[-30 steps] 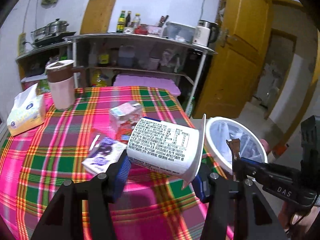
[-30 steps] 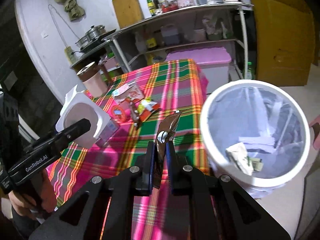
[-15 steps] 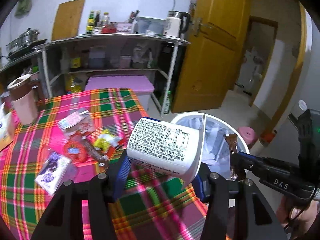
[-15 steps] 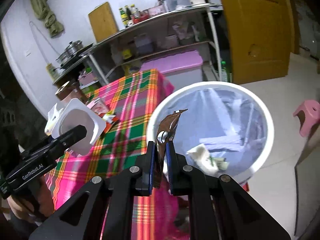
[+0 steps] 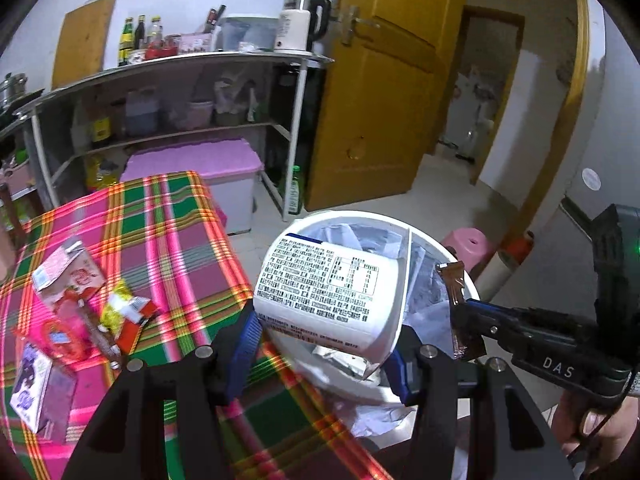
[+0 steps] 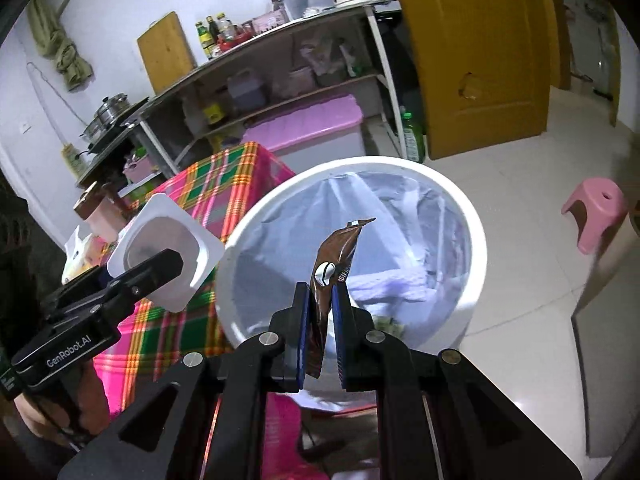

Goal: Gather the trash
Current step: 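Carry the milk carton and brown wrapper over the bin with both grippers, then open both grippers to drop the milk carton and wrapper into the bin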

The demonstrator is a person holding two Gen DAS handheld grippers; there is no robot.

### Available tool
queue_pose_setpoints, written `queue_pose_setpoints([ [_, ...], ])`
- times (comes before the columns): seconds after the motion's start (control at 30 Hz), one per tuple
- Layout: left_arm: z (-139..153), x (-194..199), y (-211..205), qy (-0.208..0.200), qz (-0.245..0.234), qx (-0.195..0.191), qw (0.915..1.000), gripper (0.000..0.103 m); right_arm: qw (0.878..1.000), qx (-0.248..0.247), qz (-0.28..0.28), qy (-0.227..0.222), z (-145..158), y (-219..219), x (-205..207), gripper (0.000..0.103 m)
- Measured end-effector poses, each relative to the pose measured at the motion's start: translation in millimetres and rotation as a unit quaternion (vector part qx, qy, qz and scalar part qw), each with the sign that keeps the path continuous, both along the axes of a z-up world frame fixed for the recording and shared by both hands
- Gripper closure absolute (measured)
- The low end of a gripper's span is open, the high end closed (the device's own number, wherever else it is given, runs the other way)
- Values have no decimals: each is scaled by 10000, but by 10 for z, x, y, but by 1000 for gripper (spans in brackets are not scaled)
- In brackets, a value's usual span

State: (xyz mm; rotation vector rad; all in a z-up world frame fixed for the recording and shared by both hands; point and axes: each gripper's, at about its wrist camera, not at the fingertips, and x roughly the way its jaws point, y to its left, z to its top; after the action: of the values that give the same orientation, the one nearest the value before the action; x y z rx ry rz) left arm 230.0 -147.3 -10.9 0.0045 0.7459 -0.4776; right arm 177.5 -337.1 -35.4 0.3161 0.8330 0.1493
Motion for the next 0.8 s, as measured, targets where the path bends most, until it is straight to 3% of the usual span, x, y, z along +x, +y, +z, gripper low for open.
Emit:
queue_pose_setpoints([
  [0.4,-179,220,-228,206,-238,-41,9995,47,9997,-14,-41,244,-157,-146,115,88],
  [0.57,-183,213,-213,190,-252,-113,9994,44,9997,-3,-109,209,-153,-166,103,78],
  [0.8,-98,133,-123,124,-170,-220,9995,44,9999,4,-100,75,-64,-137,36,78],
])
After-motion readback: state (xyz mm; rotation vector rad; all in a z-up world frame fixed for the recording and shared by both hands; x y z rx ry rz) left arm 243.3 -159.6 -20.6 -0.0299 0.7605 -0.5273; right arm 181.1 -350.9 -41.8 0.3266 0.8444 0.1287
